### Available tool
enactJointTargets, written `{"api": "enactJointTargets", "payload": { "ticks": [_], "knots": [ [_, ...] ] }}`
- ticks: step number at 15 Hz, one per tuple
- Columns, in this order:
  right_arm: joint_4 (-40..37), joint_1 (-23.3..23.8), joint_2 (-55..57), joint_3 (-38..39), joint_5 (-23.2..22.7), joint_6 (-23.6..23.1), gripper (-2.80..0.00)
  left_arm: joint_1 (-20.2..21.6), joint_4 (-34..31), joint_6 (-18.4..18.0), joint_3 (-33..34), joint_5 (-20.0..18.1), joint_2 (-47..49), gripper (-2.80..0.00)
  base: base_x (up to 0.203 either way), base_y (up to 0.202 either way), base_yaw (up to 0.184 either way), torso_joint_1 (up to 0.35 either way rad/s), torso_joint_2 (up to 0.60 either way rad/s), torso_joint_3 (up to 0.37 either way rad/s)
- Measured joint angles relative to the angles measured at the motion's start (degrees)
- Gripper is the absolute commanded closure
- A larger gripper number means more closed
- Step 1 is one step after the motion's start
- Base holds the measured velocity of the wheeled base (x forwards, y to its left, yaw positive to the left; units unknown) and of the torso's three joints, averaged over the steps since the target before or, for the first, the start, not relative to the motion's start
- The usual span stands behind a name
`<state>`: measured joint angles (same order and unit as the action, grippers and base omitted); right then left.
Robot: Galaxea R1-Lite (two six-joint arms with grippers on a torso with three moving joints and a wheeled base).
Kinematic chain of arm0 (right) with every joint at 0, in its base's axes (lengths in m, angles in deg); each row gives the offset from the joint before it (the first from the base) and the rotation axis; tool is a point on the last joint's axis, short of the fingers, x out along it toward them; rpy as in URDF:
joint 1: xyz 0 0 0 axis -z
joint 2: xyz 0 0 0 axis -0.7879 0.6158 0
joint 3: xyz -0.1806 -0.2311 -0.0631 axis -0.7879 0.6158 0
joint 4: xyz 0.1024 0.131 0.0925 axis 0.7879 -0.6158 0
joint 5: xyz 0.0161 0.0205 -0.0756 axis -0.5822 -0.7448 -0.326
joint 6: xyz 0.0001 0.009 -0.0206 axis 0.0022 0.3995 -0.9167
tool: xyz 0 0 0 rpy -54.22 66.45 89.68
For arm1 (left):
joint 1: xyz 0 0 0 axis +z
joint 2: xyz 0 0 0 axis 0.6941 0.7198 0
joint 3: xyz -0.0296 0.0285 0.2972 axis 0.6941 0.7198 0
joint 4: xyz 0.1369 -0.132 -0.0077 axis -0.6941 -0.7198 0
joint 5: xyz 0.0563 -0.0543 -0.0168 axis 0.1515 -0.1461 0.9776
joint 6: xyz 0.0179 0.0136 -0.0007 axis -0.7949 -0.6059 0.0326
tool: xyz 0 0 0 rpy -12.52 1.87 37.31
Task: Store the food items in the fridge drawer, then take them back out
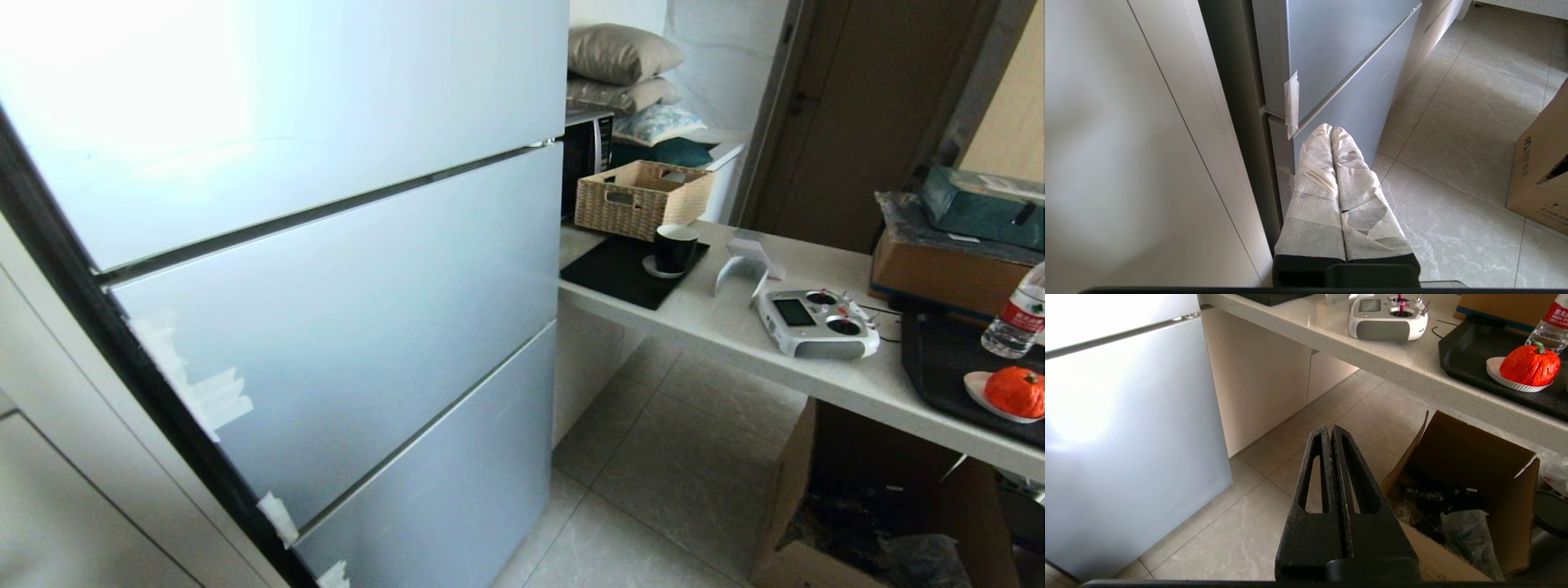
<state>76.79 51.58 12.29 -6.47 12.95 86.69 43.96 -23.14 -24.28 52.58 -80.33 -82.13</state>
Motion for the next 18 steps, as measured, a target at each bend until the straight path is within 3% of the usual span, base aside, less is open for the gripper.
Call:
{"api": "enactJointTargets", "payload": {
  "ticks": [3,18],
  "knots": [
    [0.1,0.0,-0.2,0.0,1.1,1.9,0.00,0.0,0.0,0.0,0.0,0.0,0.0,0.00,0.000,0.000,0.000,0.000,0.00,0.000],
    [0.1,0.1,-0.2,0.0,1.2,2.3,0.00,0.0,0.0,0.0,0.0,0.0,0.0,0.00,0.000,0.000,0.000,0.000,0.00,0.000]
  ]
}}
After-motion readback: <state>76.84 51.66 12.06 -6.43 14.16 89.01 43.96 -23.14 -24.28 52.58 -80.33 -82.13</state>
